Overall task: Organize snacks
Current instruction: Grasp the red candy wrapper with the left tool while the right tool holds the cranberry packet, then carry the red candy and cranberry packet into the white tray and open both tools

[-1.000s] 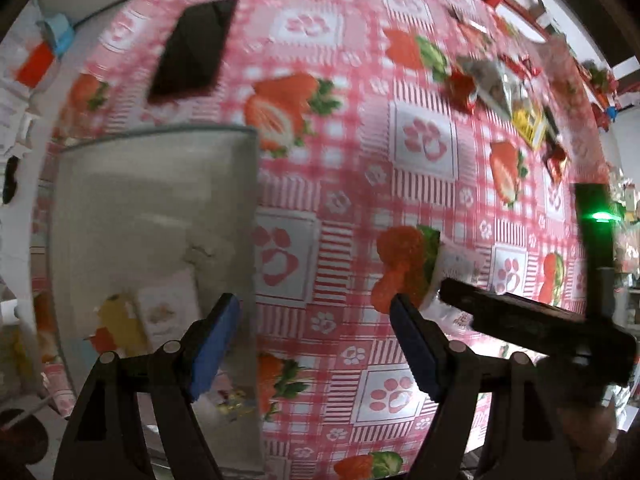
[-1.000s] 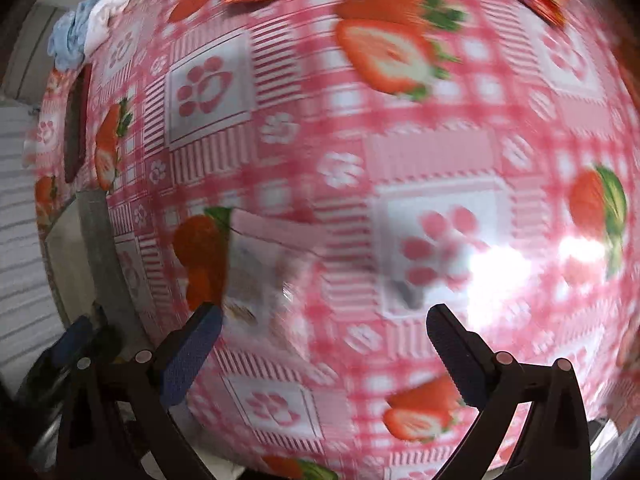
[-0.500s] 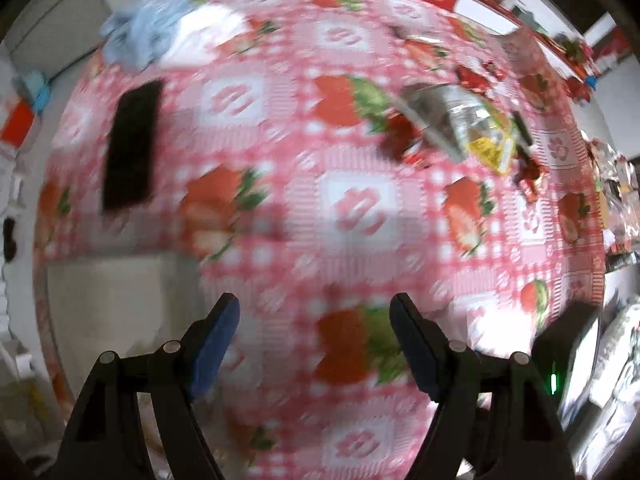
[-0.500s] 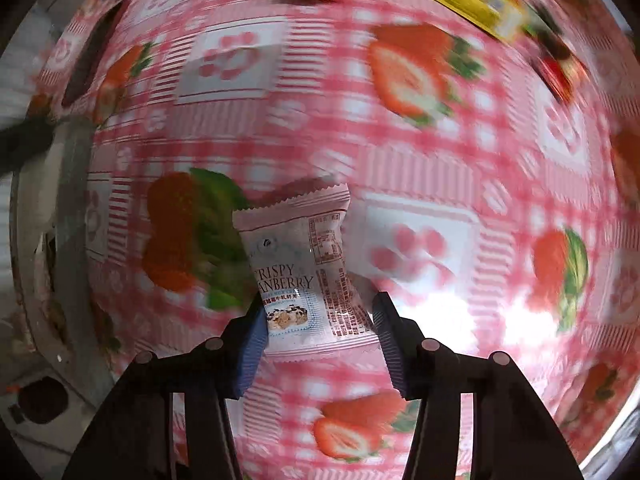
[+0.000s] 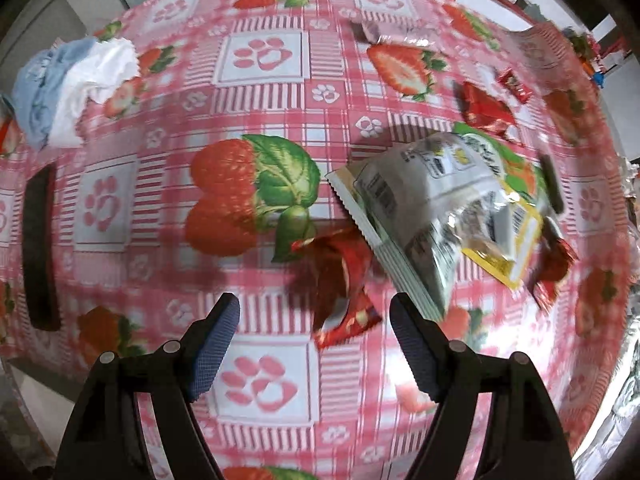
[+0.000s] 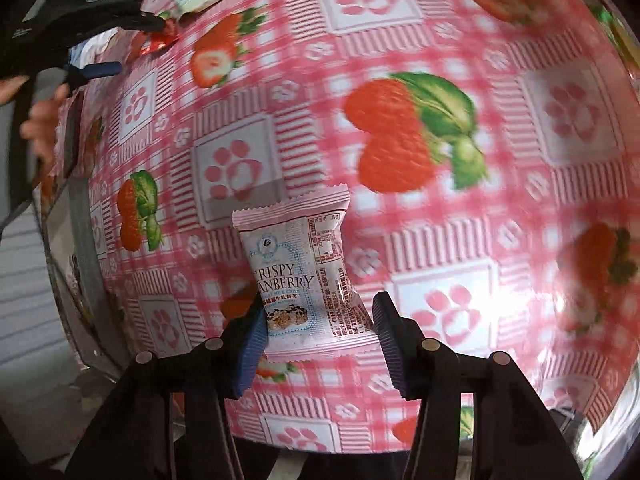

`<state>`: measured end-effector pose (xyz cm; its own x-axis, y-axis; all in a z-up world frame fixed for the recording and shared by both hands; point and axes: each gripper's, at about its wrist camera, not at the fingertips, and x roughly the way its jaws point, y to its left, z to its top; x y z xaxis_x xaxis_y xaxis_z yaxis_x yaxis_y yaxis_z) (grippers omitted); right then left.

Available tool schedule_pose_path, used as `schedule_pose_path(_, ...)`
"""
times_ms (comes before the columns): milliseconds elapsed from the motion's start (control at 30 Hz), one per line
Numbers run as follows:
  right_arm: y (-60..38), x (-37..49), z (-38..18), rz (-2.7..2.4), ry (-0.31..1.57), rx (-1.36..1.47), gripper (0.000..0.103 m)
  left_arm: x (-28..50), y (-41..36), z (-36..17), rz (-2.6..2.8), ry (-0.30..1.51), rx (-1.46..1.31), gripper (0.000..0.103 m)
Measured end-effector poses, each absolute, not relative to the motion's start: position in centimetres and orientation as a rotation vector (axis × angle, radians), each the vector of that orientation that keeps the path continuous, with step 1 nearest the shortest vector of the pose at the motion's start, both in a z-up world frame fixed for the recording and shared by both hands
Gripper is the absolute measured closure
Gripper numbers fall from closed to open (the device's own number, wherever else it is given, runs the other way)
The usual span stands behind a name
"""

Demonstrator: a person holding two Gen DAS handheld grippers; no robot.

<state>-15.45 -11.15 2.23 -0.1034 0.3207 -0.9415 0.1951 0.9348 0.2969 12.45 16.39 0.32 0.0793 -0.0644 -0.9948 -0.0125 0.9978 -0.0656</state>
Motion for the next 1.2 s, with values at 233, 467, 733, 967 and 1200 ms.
schedule_pose_path(233, -10.2, -13.7, 3.1, 0.101, 1.692, 0.422, 0.05, 13.3, 15.0, -0.8, -0.059, 1.499, 0.019, 0.07)
schedule_pose_path(467, -6.9, -13.0, 2.8, 0.118, 1.683, 0.403, 0.05, 10.5, 16.4, -0.1, -0.13, 1.505, -0.016, 0.079)
schedule_pose_path(733, -3.4, -12.6, 2.3, 0.163, 1.704, 0.372, 0.05, -1.7, 19.9, -0.7, -0.152, 1.584, -0.005, 0.079)
schedule_pose_path(967, 0.1, -12.5, 2.0, 0.216, 1.734, 0.298, 0.05, -10.0, 24.3, -1.3, -0.122, 1.654, -0.039, 0.079)
schedule_pose_path(1200, 3.0, -12.3, 2.5, 0.24, 1.741, 0.223, 0.05, -12.7, 28.4, -1.3, -0.076, 1.648, -0.088, 0.078)
